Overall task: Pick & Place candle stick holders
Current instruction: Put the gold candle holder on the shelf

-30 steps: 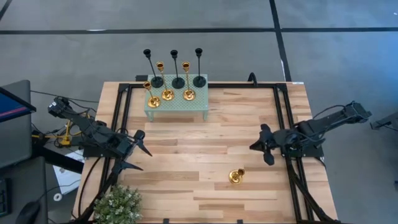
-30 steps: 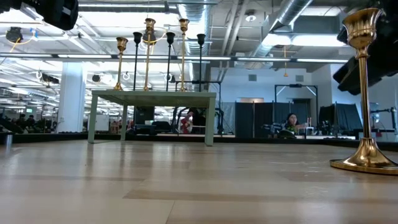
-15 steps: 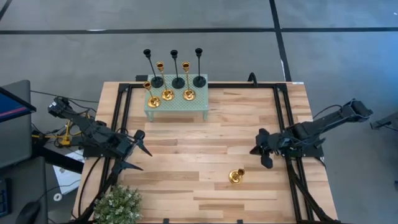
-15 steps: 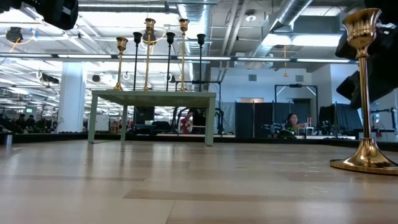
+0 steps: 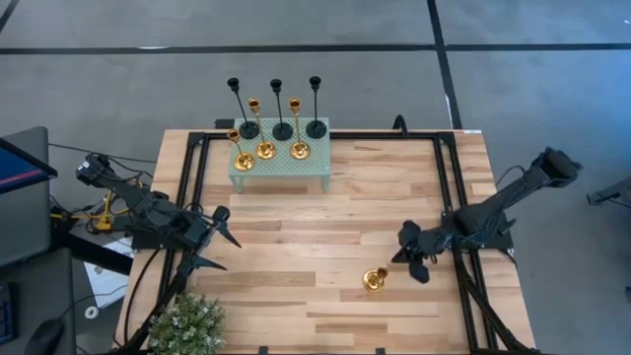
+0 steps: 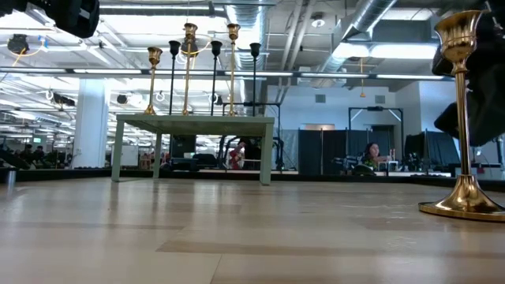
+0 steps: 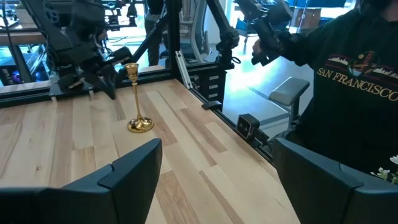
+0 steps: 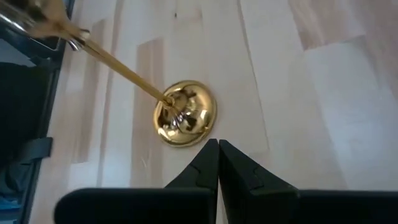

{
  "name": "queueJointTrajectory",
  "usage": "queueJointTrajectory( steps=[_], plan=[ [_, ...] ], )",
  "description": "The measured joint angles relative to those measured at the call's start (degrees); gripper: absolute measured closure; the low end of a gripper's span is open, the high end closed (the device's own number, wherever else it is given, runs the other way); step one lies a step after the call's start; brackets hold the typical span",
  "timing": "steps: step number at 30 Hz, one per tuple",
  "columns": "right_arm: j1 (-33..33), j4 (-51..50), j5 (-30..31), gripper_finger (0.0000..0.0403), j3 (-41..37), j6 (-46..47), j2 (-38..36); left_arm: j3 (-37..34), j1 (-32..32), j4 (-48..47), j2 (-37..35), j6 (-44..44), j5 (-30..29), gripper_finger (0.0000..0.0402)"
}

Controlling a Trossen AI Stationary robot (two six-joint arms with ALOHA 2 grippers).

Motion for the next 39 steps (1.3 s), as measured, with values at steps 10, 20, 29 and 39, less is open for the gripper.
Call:
queueJointTrajectory(
  steps=[10,20,29,39],
  plan=[
    [6.36,8.69,3.98,0.0403,2.93,0.93,10.32,0.0,0.01,-0.02,0.0,0.0,0.05,0.0097],
    [9.83,4.63,8.28,0.0403,7.63,-0.81,18.63,0.0,0.02,-0.02,0.0,0.0,1.01,0.0097],
    [7.35,7.8,9.75,0.036,7.63,4.55,20.77,0.0,0.0,-0.02,0.0,0.0,1.01,0.0097],
    [6.85,11.17,9.51,0.024,7.63,1.6,20.77,0.0,0.02,-0.03,0.0,0.0,1.03,0.0097]
  ],
)
